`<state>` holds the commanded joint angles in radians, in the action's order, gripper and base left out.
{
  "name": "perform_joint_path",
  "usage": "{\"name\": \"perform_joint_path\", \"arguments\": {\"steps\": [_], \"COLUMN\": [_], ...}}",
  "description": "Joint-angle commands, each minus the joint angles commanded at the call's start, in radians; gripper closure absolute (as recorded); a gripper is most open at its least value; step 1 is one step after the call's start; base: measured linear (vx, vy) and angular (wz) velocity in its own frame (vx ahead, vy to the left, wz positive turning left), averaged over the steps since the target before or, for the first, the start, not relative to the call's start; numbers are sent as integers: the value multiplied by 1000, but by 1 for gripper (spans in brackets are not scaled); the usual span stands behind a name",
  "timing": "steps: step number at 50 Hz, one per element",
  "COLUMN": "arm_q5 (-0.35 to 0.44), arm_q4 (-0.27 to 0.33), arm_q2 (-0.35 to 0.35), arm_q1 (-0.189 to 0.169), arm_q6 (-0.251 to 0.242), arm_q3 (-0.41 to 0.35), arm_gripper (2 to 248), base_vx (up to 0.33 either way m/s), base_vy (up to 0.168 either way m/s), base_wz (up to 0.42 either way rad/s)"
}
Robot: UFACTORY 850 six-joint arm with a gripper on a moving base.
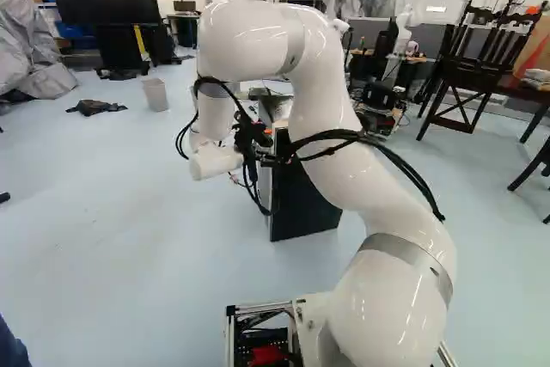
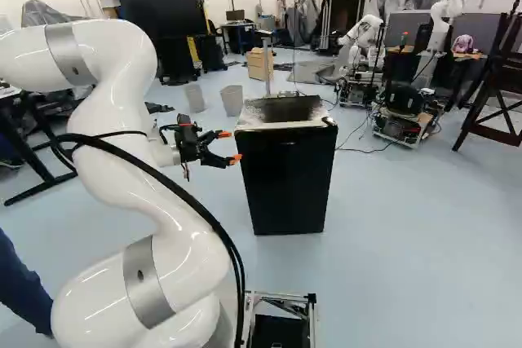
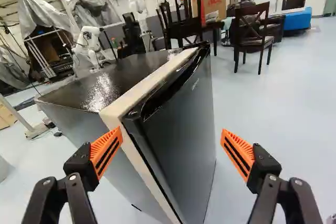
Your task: Grab a drink from the fridge
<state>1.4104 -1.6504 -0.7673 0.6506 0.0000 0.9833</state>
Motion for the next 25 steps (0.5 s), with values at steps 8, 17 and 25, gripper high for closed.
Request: {"name": "perform_joint_path", "arguments": {"steps": [8,17,25], "arm_q5": [0,0,0], "arm_q4": [0,0,0], "arm_q2": [-12,-14,-15], "arm_q1": [0,0,0], "arm_q6": [-25,-108,-158], "arm_q3": [4,5,5], "arm_gripper": [3,3,3], "base_vx": [0,0,0], "base_vy": [0,0,0], "base_wz": [0,0,0]}}
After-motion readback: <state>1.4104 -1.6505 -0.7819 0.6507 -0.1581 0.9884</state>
